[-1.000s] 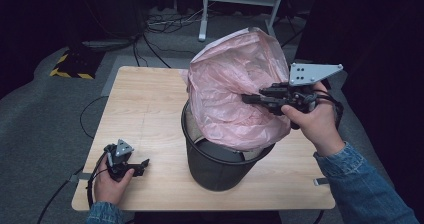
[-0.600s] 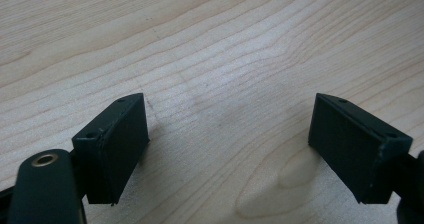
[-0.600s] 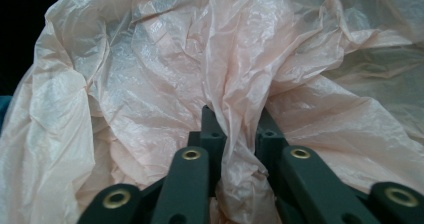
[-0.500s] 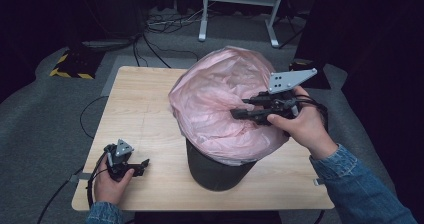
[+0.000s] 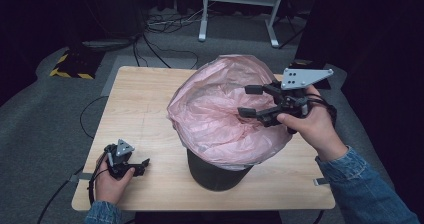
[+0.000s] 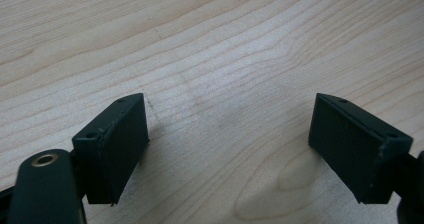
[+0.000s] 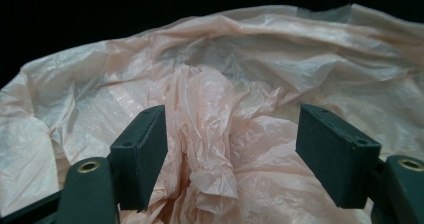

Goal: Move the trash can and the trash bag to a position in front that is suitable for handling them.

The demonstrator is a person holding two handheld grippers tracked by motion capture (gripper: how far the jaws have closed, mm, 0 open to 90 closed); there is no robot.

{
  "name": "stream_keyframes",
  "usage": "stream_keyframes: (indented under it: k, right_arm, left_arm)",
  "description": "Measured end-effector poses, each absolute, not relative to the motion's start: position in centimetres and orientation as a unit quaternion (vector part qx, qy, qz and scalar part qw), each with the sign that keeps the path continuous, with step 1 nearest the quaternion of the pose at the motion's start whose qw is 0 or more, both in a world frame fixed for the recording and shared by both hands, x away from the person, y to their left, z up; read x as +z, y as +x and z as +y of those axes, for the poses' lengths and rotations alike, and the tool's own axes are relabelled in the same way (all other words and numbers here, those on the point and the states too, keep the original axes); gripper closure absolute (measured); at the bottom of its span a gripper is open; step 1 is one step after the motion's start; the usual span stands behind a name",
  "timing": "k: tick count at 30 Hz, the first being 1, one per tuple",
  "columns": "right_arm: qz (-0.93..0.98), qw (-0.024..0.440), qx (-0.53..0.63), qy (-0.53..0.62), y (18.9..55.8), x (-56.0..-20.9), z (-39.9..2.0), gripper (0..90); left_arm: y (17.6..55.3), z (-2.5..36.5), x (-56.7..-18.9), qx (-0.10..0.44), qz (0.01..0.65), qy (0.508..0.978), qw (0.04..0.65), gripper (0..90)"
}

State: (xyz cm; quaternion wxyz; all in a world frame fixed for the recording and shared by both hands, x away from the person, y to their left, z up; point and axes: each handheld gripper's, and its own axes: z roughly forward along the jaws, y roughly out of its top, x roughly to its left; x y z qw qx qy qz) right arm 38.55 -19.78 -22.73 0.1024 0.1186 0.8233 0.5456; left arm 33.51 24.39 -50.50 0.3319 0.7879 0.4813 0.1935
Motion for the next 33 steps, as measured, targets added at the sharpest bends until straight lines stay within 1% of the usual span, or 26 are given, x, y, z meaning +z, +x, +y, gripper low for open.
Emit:
stream_keyframes:
  k: [7, 9, 11, 12, 25, 33]
  right_arm:
    - [0.811, 0.121, 0.558, 0.126, 38.0, -21.7, -21.5, 30.2]
    - [0.809, 0.125, 0.559, 0.129, 37.9, -21.6, -22.0, 30.6]
    - [0.808, 0.129, 0.559, 0.133, 37.8, -21.5, -22.5, 30.6]
    - [0.808, 0.131, 0.558, 0.134, 37.8, -21.5, -22.7, 30.6]
    - [0.808, 0.15, 0.548, 0.158, 37.6, -21.8, -25.2, 30.7]
    - [0.806, 0.161, 0.546, 0.165, 37.4, -21.6, -26.3, 30.7]
  left_arm:
    - [33.6, 24.2, -50.5, 0.201, 0.485, 0.784, 0.332, 17.2]
    - [33.6, 24.2, -50.4, 0.199, 0.484, 0.785, 0.331, 19.5]
    - [33.5, 24.2, -50.3, 0.198, 0.482, 0.786, 0.333, 24.5]
    - [33.5, 24.2, -50.3, 0.197, 0.482, 0.786, 0.334, 25.6]
    - [33.0, 23.8, -47.0, 0.215, 0.467, 0.775, 0.367, 25.0]
    - [32.7, 23.7, -45.5, 0.223, 0.462, 0.775, 0.369, 25.0]
